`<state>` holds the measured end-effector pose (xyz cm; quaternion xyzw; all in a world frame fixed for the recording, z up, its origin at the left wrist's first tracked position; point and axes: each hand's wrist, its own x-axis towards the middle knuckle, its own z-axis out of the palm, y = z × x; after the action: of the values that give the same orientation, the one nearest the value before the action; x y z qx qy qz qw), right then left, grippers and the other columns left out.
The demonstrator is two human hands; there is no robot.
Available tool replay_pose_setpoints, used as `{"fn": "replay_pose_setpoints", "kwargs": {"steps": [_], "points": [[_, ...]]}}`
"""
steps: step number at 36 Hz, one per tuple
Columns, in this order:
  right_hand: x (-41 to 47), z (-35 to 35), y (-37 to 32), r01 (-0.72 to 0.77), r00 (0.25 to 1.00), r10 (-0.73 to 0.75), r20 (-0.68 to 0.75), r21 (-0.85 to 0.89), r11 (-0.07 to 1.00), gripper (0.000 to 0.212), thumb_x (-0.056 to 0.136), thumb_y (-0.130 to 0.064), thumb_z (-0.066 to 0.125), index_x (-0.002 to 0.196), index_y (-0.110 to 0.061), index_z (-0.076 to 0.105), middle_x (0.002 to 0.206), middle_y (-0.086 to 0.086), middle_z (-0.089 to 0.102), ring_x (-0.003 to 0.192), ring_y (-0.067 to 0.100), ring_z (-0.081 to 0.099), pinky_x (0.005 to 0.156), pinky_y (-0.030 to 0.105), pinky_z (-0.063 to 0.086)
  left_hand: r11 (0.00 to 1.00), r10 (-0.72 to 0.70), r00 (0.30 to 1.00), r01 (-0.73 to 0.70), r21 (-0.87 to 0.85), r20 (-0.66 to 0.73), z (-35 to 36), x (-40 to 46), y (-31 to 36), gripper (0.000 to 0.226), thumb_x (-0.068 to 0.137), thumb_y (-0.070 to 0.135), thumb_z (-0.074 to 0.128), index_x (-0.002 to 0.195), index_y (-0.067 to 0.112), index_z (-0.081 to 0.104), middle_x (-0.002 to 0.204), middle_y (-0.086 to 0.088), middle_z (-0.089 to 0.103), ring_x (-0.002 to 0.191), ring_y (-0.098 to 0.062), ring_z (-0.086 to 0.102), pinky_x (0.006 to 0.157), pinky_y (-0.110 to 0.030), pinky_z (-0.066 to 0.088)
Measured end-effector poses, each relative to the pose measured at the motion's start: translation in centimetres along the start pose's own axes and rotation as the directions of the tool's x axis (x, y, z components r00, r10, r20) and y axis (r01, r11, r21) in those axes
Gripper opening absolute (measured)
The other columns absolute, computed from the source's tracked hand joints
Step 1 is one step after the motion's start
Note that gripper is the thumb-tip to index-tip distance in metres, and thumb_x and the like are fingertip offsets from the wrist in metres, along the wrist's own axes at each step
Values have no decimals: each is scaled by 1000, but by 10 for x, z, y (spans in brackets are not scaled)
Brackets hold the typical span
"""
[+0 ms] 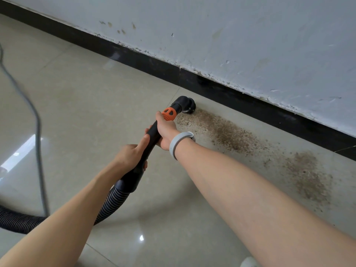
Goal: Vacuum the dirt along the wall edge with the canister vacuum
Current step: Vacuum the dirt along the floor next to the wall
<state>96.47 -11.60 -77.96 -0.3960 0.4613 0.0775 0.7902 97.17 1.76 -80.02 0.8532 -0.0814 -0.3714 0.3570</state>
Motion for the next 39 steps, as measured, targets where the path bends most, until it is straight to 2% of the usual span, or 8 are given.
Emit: {"fn": "replay_pose_setpoints", "kwargs": {"steps": [3, 9, 13, 17, 24, 31, 35, 39], "points": [[-2, -10, -1, -3, 1000, 4, -7, 22, 1000, 49, 98, -38, 52, 132, -4, 41, 77, 8, 56, 59, 21, 59, 77, 38, 56, 1000, 7, 1000, -7, 26, 23, 5, -2, 7, 72, 97, 59, 30, 60, 5, 59, 58, -12, 67, 51, -21, 62, 59, -28, 46], [-9, -29, -1, -6, 1000, 8, -23, 65, 998, 48, 99, -37, 51, 132, -4, 41, 77, 8, 55, 60, 20, 59, 79, 38, 55, 995, 23, 998, -29, 100, 60, 16, -3, 13, 73, 96, 62, 27, 59, 7, 59, 55, -8, 67, 46, -14, 61, 58, -27, 44], [-13, -39, 2, -6, 999, 9, -45, 82, 997, 51, 99, -38, 51, 136, -6, 38, 92, 10, 55, 61, 21, 59, 73, 38, 55, 987, 47, 996, -59, 148, 82, 23, -3, 13, 76, 96, 64, 26, 57, 8, 59, 55, -8, 68, 47, -12, 62, 58, -24, 44], [-16, -49, 3, -8, 998, 15, -61, 106, 994, 50, 98, -39, 52, 134, -6, 41, 84, 9, 57, 61, 21, 61, 69, 36, 56, 984, 60, 993, -76, 162, 103, 29, -2, 16, 77, 96, 64, 26, 53, 9, 58, 53, -7, 67, 45, -11, 62, 51, -17, 43], [-24, -70, 2, 8, 995, 6, -102, 142, 990, 53, 98, -39, 51, 138, -8, 37, 103, 13, 56, 63, 22, 61, 60, 35, 55, 967, 84, 983, -119, 224, 161, 44, -2, 25, 77, 95, 66, 24, 52, 11, 57, 55, -4, 68, 47, -10, 62, 57, -21, 42], [-30, -98, 4, 9, 988, 26, -152, 226, 974, 42, 98, -40, 52, 125, -8, 44, 84, 9, 57, 59, 21, 61, 67, 36, 57, 953, 112, 964, -174, 250, 242, 63, -3, 37, 75, 96, 64, 25, 56, 10, 58, 54, -3, 68, 48, -9, 63, 61, -23, 43], [-34, -112, 6, 4, 981, 42, -190, 237, 971, 48, 98, -41, 51, 133, -10, 42, 99, 9, 59, 63, 20, 64, 67, 36, 57, 939, 136, 951, -213, 269, 277, 74, -4, 41, 76, 96, 63, 24, 52, 11, 58, 54, -3, 67, 48, -8, 62, 49, -8, 39], [-38, -129, 7, 17, 972, 44, -233, 252, 968, 51, 98, -41, 51, 138, -12, 38, 105, 8, 59, 63, 19, 65, 66, 35, 57, 927, 146, 935, -243, 287, 322, 87, -3, 49, 76, 96, 64, 24, 55, 11, 60, 58, -6, 70, 51, -9, 63, 58, -18, 42]]}}
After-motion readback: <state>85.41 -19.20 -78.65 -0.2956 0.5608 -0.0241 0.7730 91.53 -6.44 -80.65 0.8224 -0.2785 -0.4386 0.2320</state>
